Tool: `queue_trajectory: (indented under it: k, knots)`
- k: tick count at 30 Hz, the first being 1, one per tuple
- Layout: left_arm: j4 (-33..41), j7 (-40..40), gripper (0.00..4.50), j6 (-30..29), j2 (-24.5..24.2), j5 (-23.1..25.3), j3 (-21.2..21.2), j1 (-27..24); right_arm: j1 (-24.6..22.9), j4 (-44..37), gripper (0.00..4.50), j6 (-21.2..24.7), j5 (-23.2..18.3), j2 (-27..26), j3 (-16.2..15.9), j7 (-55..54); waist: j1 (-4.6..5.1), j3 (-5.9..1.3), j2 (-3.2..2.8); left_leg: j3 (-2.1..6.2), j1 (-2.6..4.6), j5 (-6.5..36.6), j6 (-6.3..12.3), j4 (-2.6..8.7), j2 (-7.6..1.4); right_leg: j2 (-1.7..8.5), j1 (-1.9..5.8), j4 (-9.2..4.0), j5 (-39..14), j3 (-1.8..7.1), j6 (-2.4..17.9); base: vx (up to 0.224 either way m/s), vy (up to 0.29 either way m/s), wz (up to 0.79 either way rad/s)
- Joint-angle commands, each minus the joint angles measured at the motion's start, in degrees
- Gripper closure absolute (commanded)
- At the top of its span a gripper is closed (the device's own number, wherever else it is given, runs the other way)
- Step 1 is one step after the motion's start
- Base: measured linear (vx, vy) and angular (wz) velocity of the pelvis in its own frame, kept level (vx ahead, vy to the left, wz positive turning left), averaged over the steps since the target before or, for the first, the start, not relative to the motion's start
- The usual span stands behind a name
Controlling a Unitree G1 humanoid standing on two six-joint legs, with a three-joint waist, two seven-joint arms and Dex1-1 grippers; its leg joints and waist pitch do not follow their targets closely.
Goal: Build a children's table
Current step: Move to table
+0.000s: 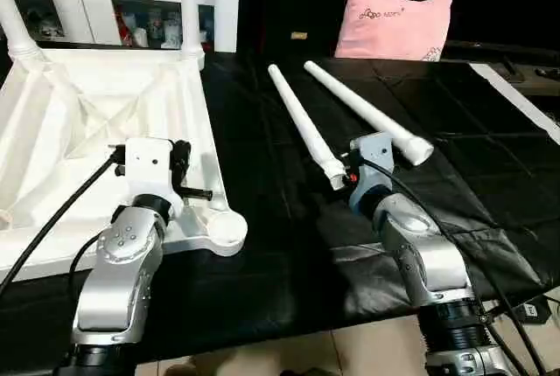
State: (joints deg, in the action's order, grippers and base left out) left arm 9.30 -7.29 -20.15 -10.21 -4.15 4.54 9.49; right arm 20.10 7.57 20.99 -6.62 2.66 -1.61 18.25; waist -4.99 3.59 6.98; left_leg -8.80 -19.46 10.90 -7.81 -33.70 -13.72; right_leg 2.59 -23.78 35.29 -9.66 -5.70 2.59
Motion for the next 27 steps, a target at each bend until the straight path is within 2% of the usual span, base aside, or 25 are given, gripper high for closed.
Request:
queue_trajectory:
  k: [1,2,3,7,9,10,11,12,13,14,15,16,17,18,19,20,22,23,24,25,26,27]
  knots:
    - [0.86,-0.74,4.41,0.24,0.15,0.30,-1.16,0.45,-0.63,-1.49,0.00,-0.54,-0.81,0.17,0.91,0.12,0.26,-3.84,-1.68,-0.76,-0.28,9.62,0.22,3.53,0.45,3.99,3.34,-4.66,-14.97,3.32,0.68,0.000,0.000,0.00]
    - [0.98,-0.25,4.41,0.82,0.40,0.01,-0.61,0.52,-1.52,-2.60,0.00,-1.25,-1.28,0.03,1.07,0.08,0.28,-3.85,-1.66,-0.73,-0.31,9.60,0.18,3.58,0.42,3.97,3.37,-4.58,-14.81,3.31,0.84,0.000,0.000,0.00]
    - [0.95,-0.15,4.41,0.99,0.46,-0.08,-0.49,0.57,-1.65,-2.75,0.00,-1.33,-1.40,0.00,1.15,0.08,0.26,-3.85,-2.00,-0.71,-0.23,10.08,0.09,3.60,0.41,3.96,3.33,-4.68,-14.81,3.31,0.86,0.000,0.000,0.00]
    - [1.08,0.11,4.41,1.51,0.18,-0.23,-0.11,0.85,-2.78,-3.80,0.00,-1.49,-2.31,0.04,1.68,0.45,0.19,-3.76,-1.83,-0.71,-0.25,11.34,0.22,3.61,0.53,3.99,3.35,-4.94,-17.12,3.24,0.25,0.000,0.000,0.00]
    - [1.03,0.04,4.41,1.71,-0.14,0.23,-0.35,0.98,-3.05,-3.90,0.00,-1.69,-2.15,0.44,1.45,0.70,0.21,-3.58,-1.91,-0.65,0.35,15.05,-0.04,3.82,0.51,3.91,3.34,-5.22,-21.99,2.96,-0.49,0.000,0.000,0.00]
    - [1.01,0.04,4.41,1.78,-0.18,0.41,-0.43,1.05,-3.12,-3.93,0.00,-1.66,-2.11,0.61,1.33,0.81,0.31,-3.40,-1.93,1.23,-2.09,17.88,1.73,5.12,0.79,5.34,5.84,-5.10,-26.46,1.32,-2.05,0.000,-0.004,0.21]
    - [0.99,0.07,4.41,2.00,-0.12,0.61,-0.50,1.13,-3.23,-4.04,0.00,-1.96,-1.89,0.98,0.84,1.19,0.07,-2.99,-2.50,2.19,-1.11,23.52,3.18,5.06,1.29,6.25,5.72,-6.53,-33.29,-0.52,-3.05,0.000,-0.011,0.48]
    - [0.99,0.08,4.41,2.18,-0.02,0.72,-0.68,1.25,-3.37,-4.27,0.00,-2.19,-1.77,1.11,0.50,1.34,0.26,-2.64,-2.97,2.79,-1.12,25.82,3.52,4.46,1.68,7.09,6.52,-7.59,-39.67,-1.78,-3.35,0.000,-0.011,0.48]
    - [0.99,0.07,4.41,2.19,-0.01,0.76,-0.79,1.30,-3.43,-4.40,0.00,-2.24,-1.75,1.10,0.39,1.35,0.49,-2.43,-3.11,2.88,-0.78,27.01,3.76,4.08,1.82,7.39,6.75,-8.21,-42.90,-2.56,-2.97,0.027,-0.006,0.52]
    - [0.99,0.05,4.41,2.20,-0.03,0.80,-0.92,1.34,-3.51,-4.56,0.00,-2.23,-1.78,1.12,0.22,1.32,0.76,-2.04,-3.38,2.91,-0.70,28.93,4.15,3.31,2.03,7.48,7.62,-9.09,-47.74,-4.07,-2.21,0.037,0.006,0.56]
    - [0.99,0.05,4.41,2.20,-0.03,0.80,-0.92,1.34,-3.51,-4.56,0.00,-2.23,-1.78,1.12,0.22,1.32,0.82,-1.76,-3.53,2.95,-0.83,29.53,4.26,3.17,1.93,7.62,8.07,-9.40,-49.04,-4.80,-2.04,0.037,0.006,0.56]
    - [0.92,-0.09,4.41,2.31,-0.06,0.96,-1.39,1.43,-3.53,-4.64,0.00,-2.44,-1.65,1.30,-0.25,1.47,0.88,-2.01,-3.58,2.99,-1.21,28.98,4.45,2.92,1.80,7.81,9.29,-9.01,-48.23,-5.14,-1.19,0.048,0.008,0.59]
    - [0.90,-0.16,4.41,2.43,-0.10,1.13,-1.70,1.45,-3.50,-4.61,0.00,-2.55,-1.56,1.35,-0.41,1.52,0.64,-1.73,-3.91,2.90,-1.32,28.61,4.61,2.86,1.63,8.13,9.91,-9.21,-48.17,-5.60,-0.58,0.066,0.016,0.55]
    - [0.87,-0.18,4.41,2.52,-0.10,1.27,-1.93,1.48,-3.45,-4.55,0.00,-2.64,-1.51,1.40,-0.47,1.58,0.66,-1.71,-4.10,3.03,-2.05,27.85,4.75,2.82,1.53,8.21,10.92,-9.06,-47.84,-5.72,-0.11,0.066,0.016,0.55]
    - [0.80,-0.14,4.41,2.61,-0.05,1.38,-2.14,1.51,-3.38,-4.43,0.00,-2.74,-1.50,1.43,-0.41,1.63,0.68,-1.68,-4.22,3.06,-2.49,27.52,4.93,2.92,1.59,8.10,11.43,-8.92,-47.30,-5.71,-0.01,0.078,0.031,0.51]
    - [0.79,-0.14,4.41,2.63,-0.01,1.40,-2.20,1.52,-3.35,-4.43,0.00,-2.75,-1.50,1.47,-0.39,1.65,0.47,-1.74,-4.66,3.18,-2.58,27.43,5.13,3.25,1.62,7.64,11.79,-8.59,-45.27,-5.50,0.83,0.086,0.037,0.56]
    - [0.82,-0.18,4.41,2.72,0.10,1.41,-2.35,1.52,-3.29,-4.42,0.00,-2.94,-1.48,1.63,-0.41,1.66,0.20,-2.04,-4.92,3.30,-2.31,25.21,6.19,3.52,1.79,6.96,12.24,-8.53,-39.85,-5.25,2.82,0.096,0.037,0.59]
    - [0.87,-0.23,4.41,2.72,0.12,1.42,-2.39,1.47,-3.31,-4.47,0.00,-3.05,-1.64,1.58,-0.30,1.62,0.11,-2.32,-5.09,3.43,-2.20,22.41,7.63,3.74,1.98,6.21,12.85,-8.38,-35.35,-5.21,4.14,0.137,0.040,0.63]
    - [0.87,-0.25,4.41,2.73,0.18,1.46,-2.43,1.44,-3.33,-4.47,0.00,-3.18,-1.88,1.48,-0.09,1.55,0.08,-2.37,-5.49,3.71,-1.38,20.08,9.42,4.21,2.25,5.17,13.15,-8.10,-30.77,-5.39,5.35,0.137,0.040,0.63]
    - [0.93,-0.30,4.41,2.76,0.21,1.50,-2.49,1.33,-3.40,-4.61,0.00,-3.35,-2.32,1.38,0.20,1.68,0.37,-2.58,-5.47,4.11,-1.03,18.18,10.75,4.36,2.43,4.42,13.33,-7.71,-27.83,-5.44,5.80,0.208,0.018,0.62]
    - [0.93,-0.32,4.41,2.76,0.22,1.52,-2.53,1.28,-3.40,-4.67,0.00,-3.31,-2.52,1.37,0.35,1.73,1.68,-3.67,-6.67,6.89,8.86,19.71,10.67,4.94,-3.12,2.34,6.07,-1.64,-18.77,-3.55,8.12,0.235,-0.016,0.24]
    - [0.93,-0.32,4.41,2.73,0.21,1.55,-2.58,1.27,-3.36,-4.71,0.00,-3.21,-2.72,1.44,0.46,1.77,2.76,-3.64,-5.58,9.41,9.61,11.24,17.91,5.18,-4.92,2.04,3.00,2.71,-13.20,-1.75,4.52,0.235,-0.016,0.24]
